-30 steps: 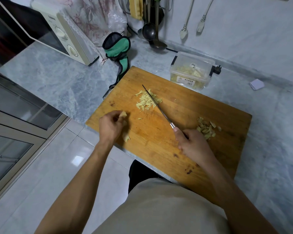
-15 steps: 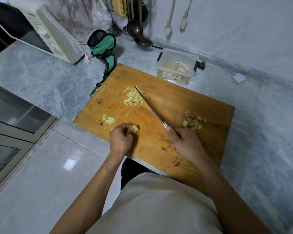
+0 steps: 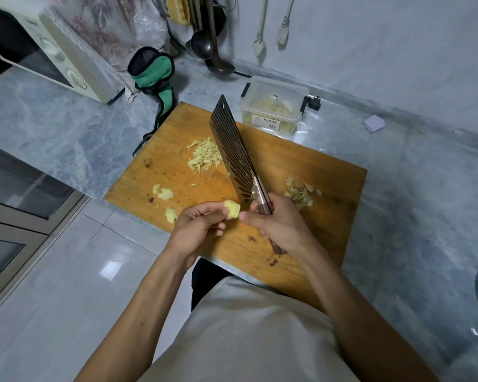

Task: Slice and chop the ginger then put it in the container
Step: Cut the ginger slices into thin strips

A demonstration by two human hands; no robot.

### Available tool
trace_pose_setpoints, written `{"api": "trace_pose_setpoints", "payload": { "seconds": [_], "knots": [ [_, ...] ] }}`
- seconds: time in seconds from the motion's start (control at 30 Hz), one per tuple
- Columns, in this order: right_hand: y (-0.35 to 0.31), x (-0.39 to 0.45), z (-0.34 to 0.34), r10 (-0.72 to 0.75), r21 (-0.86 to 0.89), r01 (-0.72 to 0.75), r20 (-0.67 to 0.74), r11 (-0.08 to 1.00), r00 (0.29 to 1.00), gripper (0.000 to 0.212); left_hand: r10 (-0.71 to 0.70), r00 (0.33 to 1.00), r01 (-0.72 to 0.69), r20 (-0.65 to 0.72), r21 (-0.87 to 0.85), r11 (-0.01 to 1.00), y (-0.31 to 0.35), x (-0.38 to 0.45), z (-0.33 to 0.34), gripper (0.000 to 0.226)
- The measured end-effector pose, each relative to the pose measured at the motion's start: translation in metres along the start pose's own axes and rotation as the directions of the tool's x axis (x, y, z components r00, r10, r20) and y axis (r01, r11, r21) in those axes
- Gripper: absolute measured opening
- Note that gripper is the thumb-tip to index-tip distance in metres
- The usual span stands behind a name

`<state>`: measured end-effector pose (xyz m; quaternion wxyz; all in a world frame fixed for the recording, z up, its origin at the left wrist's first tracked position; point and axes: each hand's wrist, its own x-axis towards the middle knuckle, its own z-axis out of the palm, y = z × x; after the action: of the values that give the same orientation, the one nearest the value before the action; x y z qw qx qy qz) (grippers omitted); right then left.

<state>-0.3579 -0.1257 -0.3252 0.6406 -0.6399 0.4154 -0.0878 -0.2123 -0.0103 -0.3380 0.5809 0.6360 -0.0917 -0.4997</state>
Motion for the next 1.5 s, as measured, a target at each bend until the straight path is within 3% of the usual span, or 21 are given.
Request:
{"api": "trace_pose_setpoints", "payload": {
  "seconds": [0.17, 0.43, 0.53, 0.63, 0.7, 0.83, 1.0, 1.17, 1.37, 1.5],
  "knots": [
    [-0.006, 0.002, 0.006, -0.002, 0.119, -0.004, 0.054, 0.993, 0.999, 0.019, 0.037, 0.999, -0.037, 0.014, 0.058, 0.998, 0.011, -0.012, 0.004, 0.015],
    [-0.006, -0.001, 0.006, 0.012, 0.180, -0.023, 0.060, 0.983, 0.998, 0.017, -0.046, 0.998, 0.045, 0.049, 0.021, 0.999, 0.016, -0.016, 0.003, 0.018],
    [-0.007, -0.002, 0.003, 0.000, 0.147, -0.004, 0.022, 0.989, 1.000, 0.017, 0.146, 0.989, -0.139, -0.031, 0.167, 0.976, 0.016, -0.017, 0.010, 0.021],
    [-0.006, -0.002, 0.003, -0.010, 0.141, 0.012, -0.016, 0.990, 1.000, 0.017, 0.383, 0.924, -0.338, 0.004, 0.484, 0.807, 0.015, -0.017, 0.013, 0.019],
    [-0.006, -0.002, 0.003, -0.022, 0.132, 0.026, -0.028, 0.991, 0.999, 0.017, 0.408, 0.911, -0.364, 0.056, 0.573, 0.734, 0.016, -0.018, 0.016, 0.018],
    [-0.003, 0.001, 0.001, -0.052, 0.052, 0.053, -0.031, 0.997, 0.998, 0.018, 0.343, 0.935, -0.338, 0.087, 0.504, 0.795, 0.017, -0.020, 0.018, 0.018],
    [0.001, 0.001, 0.001, -0.020, 0.045, 0.021, -0.020, 0.999, 1.000, 0.018, 0.159, 0.987, -0.155, 0.014, 0.315, 0.936, 0.017, -0.016, 0.013, 0.017],
    [0.010, 0.002, -0.001, 0.009, 0.060, -0.006, -0.041, 0.998, 0.999, 0.018, 0.066, 0.993, -0.052, -0.097, 0.140, 0.989, 0.007, -0.014, 0.009, 0.018],
    [0.020, 0.002, -0.011, 0.018, 0.031, -0.016, -0.063, 0.999, 0.998, 0.018, 0.033, 0.953, 0.039, -0.302, 0.229, 0.973, -0.011, 0.007, 0.002, 0.005],
    [0.023, 0.000, -0.013, 0.018, 0.025, -0.016, -0.073, 1.000, 0.997, 0.017, 0.052, 0.938, 0.088, -0.341, 0.382, 0.920, -0.020, 0.030, -0.001, 0.011]
  ]
}}
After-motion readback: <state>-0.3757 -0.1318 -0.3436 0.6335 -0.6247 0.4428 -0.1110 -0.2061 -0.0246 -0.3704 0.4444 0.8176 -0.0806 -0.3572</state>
